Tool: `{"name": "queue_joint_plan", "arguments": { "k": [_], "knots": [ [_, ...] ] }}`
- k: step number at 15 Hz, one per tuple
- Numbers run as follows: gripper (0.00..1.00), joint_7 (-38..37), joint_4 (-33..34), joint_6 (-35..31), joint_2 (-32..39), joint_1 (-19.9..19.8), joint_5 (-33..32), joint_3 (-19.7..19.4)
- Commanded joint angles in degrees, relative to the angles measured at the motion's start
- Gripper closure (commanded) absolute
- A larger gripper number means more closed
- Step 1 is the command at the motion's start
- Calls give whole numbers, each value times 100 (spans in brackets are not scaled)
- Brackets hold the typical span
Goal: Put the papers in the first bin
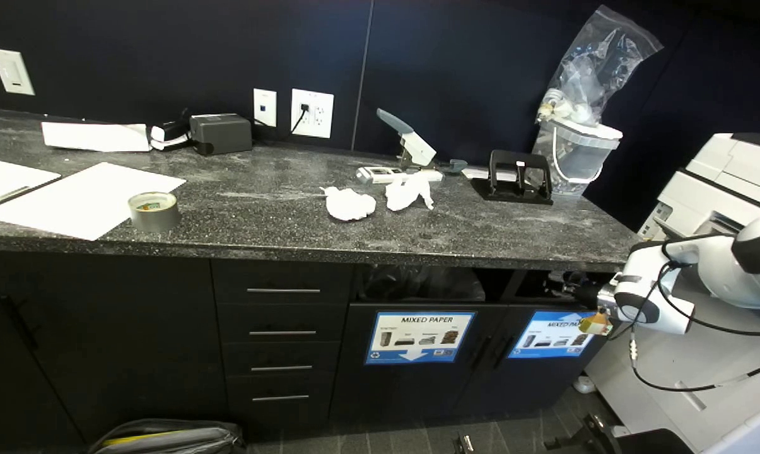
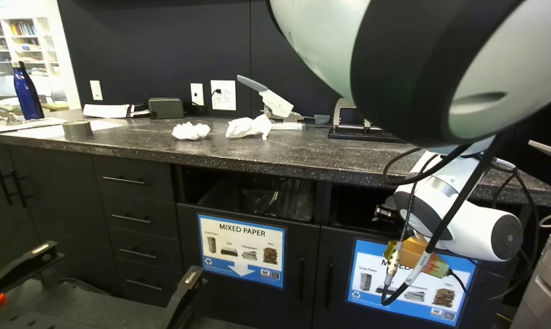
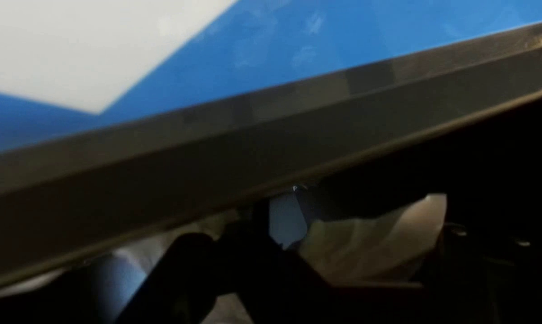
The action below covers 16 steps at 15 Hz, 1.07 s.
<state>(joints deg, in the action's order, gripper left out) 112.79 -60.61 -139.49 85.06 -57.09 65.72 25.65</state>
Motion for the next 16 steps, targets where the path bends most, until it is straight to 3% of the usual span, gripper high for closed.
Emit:
{"name": "queue_joint_plan", "arguments": {
  "k": [1,5,9,13,16],
  "knots": [
    [0,-207,256,-195,-22,240,-101,-115],
    [0,-166,-24,-830,-291,405,-198,-319],
    [0,275,-503,-1278,-639,259,-114,-243],
    [0,663,-1237,-1461,-1230,4,-2,-145],
    [0,721,-1987,-1978,-1801,-70,47,-237]
  ]
}}
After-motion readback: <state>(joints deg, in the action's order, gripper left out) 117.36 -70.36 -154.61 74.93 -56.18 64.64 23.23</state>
